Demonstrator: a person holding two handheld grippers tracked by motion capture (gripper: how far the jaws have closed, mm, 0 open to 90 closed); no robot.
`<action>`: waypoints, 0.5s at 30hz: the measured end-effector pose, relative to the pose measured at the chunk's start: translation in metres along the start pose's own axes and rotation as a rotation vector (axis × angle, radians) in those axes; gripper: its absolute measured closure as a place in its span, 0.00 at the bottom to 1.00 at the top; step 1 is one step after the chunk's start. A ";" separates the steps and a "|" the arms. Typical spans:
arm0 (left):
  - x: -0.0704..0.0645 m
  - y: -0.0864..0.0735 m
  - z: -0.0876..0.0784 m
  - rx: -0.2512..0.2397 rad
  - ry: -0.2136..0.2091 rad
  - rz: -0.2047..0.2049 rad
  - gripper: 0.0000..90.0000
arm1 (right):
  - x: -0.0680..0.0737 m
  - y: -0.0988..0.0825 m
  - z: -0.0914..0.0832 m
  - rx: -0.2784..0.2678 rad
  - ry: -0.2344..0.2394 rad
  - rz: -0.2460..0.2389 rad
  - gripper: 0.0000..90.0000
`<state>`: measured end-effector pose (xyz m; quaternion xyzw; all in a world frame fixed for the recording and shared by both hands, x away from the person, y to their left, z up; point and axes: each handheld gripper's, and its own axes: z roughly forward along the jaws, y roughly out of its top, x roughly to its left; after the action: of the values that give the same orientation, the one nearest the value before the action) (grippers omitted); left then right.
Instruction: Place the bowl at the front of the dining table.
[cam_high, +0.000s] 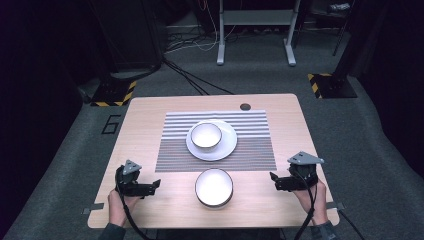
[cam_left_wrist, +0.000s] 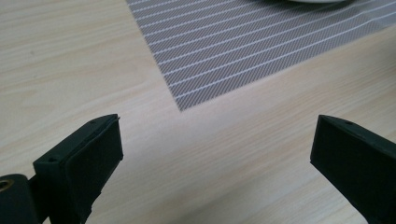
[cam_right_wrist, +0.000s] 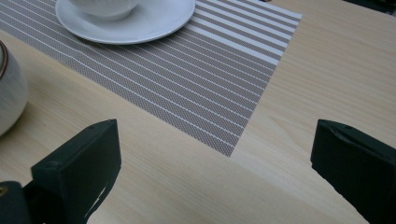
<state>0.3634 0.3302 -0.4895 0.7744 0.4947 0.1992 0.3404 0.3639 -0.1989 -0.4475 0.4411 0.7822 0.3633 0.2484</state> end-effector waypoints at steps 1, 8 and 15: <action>0.000 0.000 0.000 0.000 0.000 0.000 0.02 | -0.001 -0.003 -0.001 0.003 -0.005 0.009 0.01; 0.008 -0.022 -0.002 0.009 0.031 -0.035 0.02 | -0.012 -0.025 -0.003 0.020 -0.030 0.060 0.01; 0.014 -0.032 -0.002 0.023 0.061 -0.037 0.02 | -0.022 -0.047 -0.002 0.048 -0.068 0.101 0.01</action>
<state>0.3477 0.3520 -0.5118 0.7624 0.5215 0.2108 0.3199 0.3495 -0.2349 -0.4823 0.4981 0.7584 0.3411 0.2455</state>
